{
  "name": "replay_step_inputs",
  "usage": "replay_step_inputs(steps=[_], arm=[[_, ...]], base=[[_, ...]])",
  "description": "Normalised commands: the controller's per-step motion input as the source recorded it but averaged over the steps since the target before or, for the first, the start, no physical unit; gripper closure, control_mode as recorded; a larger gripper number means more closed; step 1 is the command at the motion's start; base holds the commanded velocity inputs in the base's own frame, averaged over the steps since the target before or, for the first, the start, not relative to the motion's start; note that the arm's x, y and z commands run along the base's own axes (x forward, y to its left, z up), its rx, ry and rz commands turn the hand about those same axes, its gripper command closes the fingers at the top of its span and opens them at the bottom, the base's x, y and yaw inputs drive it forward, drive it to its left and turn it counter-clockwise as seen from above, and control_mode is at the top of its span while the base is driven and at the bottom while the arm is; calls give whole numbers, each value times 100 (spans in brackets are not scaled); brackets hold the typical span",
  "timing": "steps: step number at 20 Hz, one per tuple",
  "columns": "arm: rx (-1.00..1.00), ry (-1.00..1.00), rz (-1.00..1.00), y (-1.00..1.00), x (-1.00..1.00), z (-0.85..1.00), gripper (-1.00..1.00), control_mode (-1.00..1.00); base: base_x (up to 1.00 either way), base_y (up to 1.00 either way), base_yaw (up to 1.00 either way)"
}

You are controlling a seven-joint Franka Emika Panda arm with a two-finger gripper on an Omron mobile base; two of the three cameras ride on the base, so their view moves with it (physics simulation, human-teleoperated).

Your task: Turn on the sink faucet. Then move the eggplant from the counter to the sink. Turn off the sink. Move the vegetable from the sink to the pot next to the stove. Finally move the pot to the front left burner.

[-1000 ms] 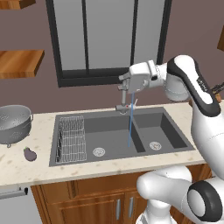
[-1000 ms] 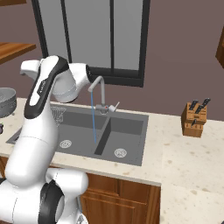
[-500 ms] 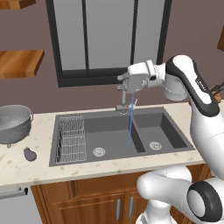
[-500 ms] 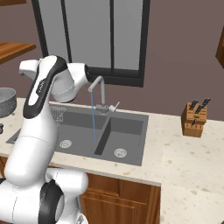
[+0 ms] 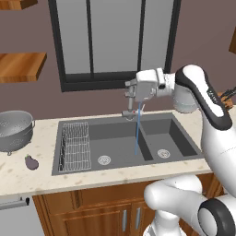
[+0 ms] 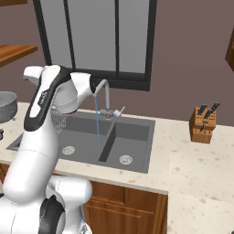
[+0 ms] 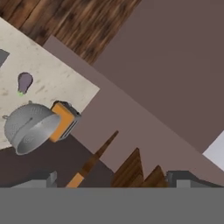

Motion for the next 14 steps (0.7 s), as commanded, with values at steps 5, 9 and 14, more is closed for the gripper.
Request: replay_step_inputs(steps=[5,9,14], arm=[[10,4,-29,1,-35,-14,-100,-100],[6,2,-25,22,-44,0,-100,-100],[7,18,-11,38,-5,2,-100,-100]], base=[[0,0,0],[0,0,0],[0,0,0]])
